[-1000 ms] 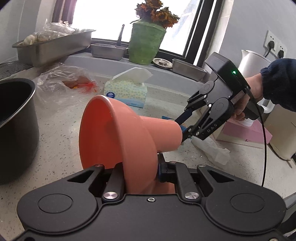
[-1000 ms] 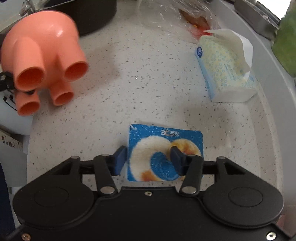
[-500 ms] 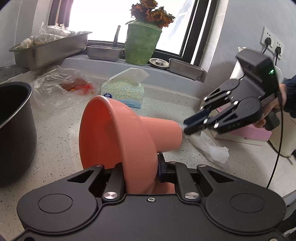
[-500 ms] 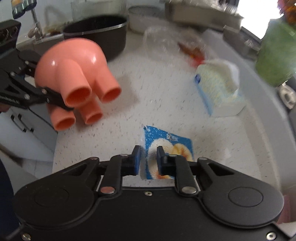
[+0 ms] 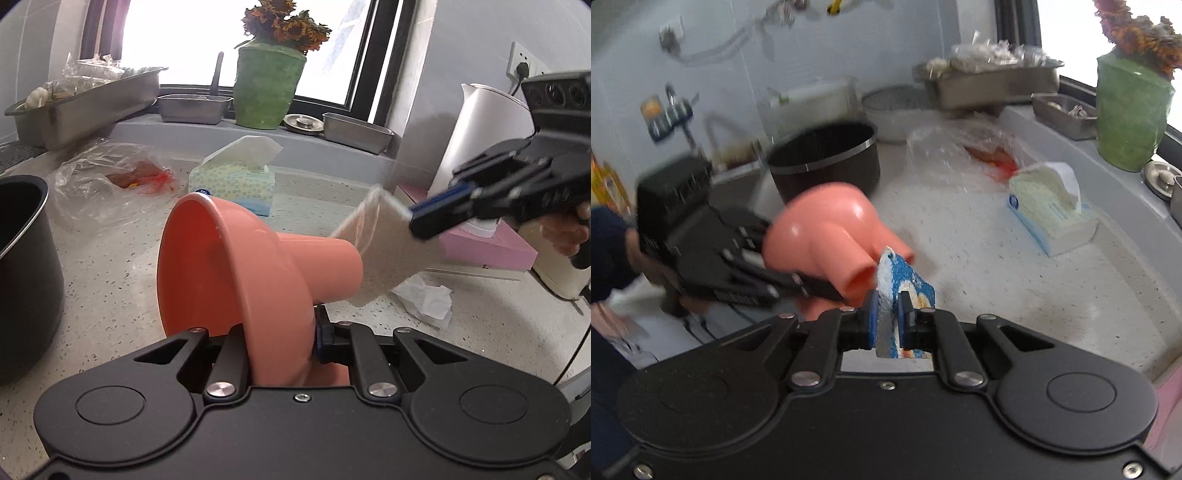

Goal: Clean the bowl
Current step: 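Scrub the bowl's outer foot with the scrub pad in the right tool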

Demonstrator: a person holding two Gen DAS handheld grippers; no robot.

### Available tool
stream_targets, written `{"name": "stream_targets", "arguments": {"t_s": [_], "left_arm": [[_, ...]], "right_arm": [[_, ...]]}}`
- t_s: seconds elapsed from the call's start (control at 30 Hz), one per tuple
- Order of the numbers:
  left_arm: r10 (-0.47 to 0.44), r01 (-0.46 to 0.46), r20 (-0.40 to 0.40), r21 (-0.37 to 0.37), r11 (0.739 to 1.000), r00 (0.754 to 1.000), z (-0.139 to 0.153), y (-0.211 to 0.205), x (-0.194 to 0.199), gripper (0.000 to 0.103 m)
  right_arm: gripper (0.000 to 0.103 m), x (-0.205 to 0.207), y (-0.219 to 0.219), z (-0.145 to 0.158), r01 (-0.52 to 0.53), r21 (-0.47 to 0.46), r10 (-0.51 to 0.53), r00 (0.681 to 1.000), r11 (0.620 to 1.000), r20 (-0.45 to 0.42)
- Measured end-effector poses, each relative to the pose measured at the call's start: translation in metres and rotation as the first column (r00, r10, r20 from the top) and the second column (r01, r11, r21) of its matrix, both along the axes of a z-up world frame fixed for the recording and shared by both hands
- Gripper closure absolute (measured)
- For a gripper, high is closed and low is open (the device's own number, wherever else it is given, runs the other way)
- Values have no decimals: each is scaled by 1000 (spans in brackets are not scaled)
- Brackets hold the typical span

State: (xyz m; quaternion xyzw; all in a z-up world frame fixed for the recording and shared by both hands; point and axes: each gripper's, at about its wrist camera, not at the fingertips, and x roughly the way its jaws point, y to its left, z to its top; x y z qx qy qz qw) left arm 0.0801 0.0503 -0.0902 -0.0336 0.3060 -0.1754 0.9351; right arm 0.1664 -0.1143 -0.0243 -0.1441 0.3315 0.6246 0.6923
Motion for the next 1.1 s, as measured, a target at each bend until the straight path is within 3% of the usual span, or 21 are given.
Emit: {"name": "stream_targets", "arguments": {"t_s": [0.07, 0.23, 0.33, 0.5, 0.67, 1.1], "left_arm": [[-4, 4, 1, 2, 1000, 1000, 0, -1, -1, 89], [-7, 7, 4, 7, 1000, 1000, -1, -3, -3, 89], [-10, 10, 4, 10, 1000, 1000, -1, -3, -4, 89], [-16, 16, 6, 20, 1000, 1000, -1, -5, -4, 89], [-16, 16, 6, 19, 1000, 1000, -1, -6, -4, 89], [-33, 33, 9, 23, 999, 999, -3, -8, -6, 89]], "right_arm": [[91, 5, -4, 1, 30, 20, -29, 998, 999, -51], [91, 22, -20, -32, 143, -48, -148, 979, 989, -138], [91, 30, -32, -40, 216, -16, -215, 959, 976, -186], [91, 35, -37, -48, 256, -86, -267, 952, 963, -153], [91, 33, -31, -69, 234, -141, -254, 956, 962, -148], [92, 16, 7, -81, 224, -151, -243, 962, 963, -122]]}}
